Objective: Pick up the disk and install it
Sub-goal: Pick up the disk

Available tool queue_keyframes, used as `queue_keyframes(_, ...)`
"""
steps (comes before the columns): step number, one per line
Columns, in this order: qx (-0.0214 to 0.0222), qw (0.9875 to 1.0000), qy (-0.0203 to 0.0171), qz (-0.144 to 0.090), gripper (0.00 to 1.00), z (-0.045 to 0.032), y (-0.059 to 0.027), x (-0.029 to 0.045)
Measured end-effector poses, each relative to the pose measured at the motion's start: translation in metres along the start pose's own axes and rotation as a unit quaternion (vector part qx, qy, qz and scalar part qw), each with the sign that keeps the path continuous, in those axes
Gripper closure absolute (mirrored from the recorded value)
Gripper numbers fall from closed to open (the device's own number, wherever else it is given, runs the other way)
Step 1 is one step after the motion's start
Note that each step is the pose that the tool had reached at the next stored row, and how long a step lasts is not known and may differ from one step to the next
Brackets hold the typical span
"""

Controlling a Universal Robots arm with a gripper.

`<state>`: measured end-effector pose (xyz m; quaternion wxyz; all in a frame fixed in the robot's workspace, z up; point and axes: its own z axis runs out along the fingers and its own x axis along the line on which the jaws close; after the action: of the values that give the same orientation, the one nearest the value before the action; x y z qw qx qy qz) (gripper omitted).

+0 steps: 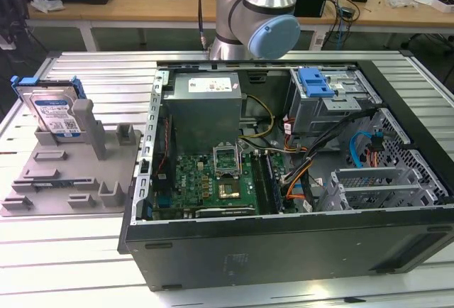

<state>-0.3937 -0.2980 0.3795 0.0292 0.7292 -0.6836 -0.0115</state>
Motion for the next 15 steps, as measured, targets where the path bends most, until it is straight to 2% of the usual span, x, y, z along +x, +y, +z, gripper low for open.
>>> queue_keyframes(8, 0.0038, 0.9998, 0.0001, 0.019, 0.58, 0.0036, -0.0002, -0.0001)
queue_keyframes(15, 0.0139, 0.9995, 0.0003, 0.027, 0.58, 0.0089, 0.0014, -0.0004)
